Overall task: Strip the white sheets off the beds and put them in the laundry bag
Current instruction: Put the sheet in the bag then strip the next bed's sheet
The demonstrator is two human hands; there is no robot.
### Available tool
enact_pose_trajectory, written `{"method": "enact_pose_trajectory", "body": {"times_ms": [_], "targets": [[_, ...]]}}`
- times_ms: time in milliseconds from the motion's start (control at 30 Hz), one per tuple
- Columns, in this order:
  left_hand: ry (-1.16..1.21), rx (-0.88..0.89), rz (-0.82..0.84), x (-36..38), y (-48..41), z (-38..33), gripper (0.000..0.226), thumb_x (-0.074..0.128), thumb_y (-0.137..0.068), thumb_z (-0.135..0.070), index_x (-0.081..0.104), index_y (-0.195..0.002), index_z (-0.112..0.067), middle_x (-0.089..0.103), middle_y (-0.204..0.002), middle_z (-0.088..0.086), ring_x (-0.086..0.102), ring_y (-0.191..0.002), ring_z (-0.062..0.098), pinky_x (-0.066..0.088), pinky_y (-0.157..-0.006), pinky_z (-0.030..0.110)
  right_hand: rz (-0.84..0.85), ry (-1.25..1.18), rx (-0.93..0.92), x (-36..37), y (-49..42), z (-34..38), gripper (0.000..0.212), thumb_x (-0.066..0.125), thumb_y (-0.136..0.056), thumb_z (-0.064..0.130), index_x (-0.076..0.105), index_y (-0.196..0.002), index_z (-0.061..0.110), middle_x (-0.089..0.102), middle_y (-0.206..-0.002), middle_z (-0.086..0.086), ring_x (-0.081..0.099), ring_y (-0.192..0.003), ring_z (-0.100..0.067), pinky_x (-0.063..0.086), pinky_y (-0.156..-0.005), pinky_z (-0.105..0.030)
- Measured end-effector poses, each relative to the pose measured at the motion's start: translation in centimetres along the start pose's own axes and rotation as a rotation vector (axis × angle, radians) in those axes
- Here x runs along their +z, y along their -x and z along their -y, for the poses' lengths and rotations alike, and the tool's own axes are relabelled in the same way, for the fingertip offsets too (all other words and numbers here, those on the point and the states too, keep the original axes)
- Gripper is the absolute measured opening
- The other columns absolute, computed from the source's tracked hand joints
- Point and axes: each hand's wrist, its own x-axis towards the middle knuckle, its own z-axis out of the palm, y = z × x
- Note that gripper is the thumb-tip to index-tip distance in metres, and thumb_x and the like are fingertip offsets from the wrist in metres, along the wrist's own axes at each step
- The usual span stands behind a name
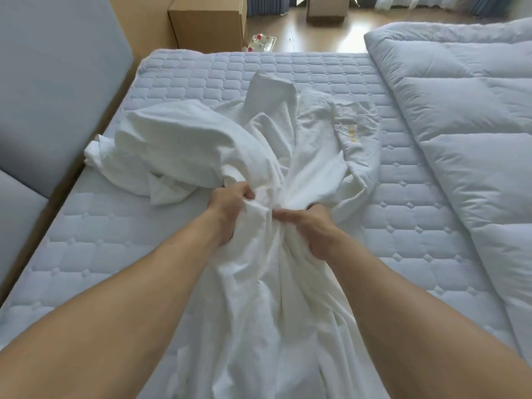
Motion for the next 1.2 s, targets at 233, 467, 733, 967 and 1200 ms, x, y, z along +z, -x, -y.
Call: {"method": "enact_pose_trajectory", "body": {"times_ms": [233, 467, 733, 967, 1200], "targets": [[0.182, 0.364, 0.001, -2.0, 10.1, -8.7, 0.018, 0.058, -0.075, 0.002, 0.056, -0.062, -0.01, 0.049, -0.067, 0.009, 0.048, -0.063, 0.019, 0.042, -0.057, 0.03, -0.053, -0.11, -0.586, 0.7, 8.8, 8.0, 0.042, 0.081, -0.071, -0.001, 0.054, -0.088, 0.026, 0.066, -0.091, 0.006, 0.067, -0.088, -0.017, 0.059, -0.081, -0.038], [0.304, 0.44, 0.105, -5.4, 22.3, -4.4, 0.027, 0.06, -0.065, 0.003, 0.067, -0.091, 0.002, 0.061, -0.084, 0.015, 0.059, -0.08, 0.027, 0.054, -0.077, 0.043, -0.209, -0.16, -0.685, -0.4, 20.0, 2.3, 0.04, 0.081, -0.079, 0.005, 0.064, -0.113, 0.017, 0.069, -0.1, 0.013, 0.066, -0.091, 0.005, 0.052, -0.08, -0.014], [0.146, 0.264, 0.101, -9.5, 32.7, 8.7, 0.033, 0.064, -0.064, -0.01, 0.072, -0.097, -0.012, 0.076, -0.09, 0.004, 0.072, -0.089, 0.024, 0.06, -0.08, 0.044, -0.349, -0.233, -0.547, -2.2, 30.4, -11.9, 0.042, 0.079, -0.081, 0.001, 0.068, -0.118, 0.015, 0.074, -0.105, 0.009, 0.07, -0.102, -0.009, 0.059, -0.083, -0.026], [0.179, -0.058, -0.051, -12.9, 37.4, 18.1, 0.051, 0.074, -0.077, -0.061, 0.069, -0.111, -0.022, 0.075, -0.103, -0.001, 0.07, -0.096, 0.017, 0.056, -0.09, 0.038, -0.312, -0.188, -0.302, -5.4, 37.5, -20.8, 0.047, 0.08, -0.072, 0.056, 0.063, -0.111, 0.036, 0.074, -0.102, 0.013, 0.069, -0.102, -0.01, 0.058, -0.086, -0.028], [-0.641, 0.14, -0.282, -13.7, 33.6, 17.8, 0.12, 0.076, -0.059, -0.067, 0.013, -0.15, -0.023, 0.032, -0.147, 0.013, 0.036, -0.134, 0.037, 0.036, -0.106, 0.057, -0.477, 0.136, 0.147, -9.4, 35.5, -19.7, 0.106, 0.073, -0.066, 0.074, 0.033, -0.142, 0.011, 0.051, -0.132, -0.013, 0.055, -0.11, -0.031, 0.048, -0.088, -0.046]]}}
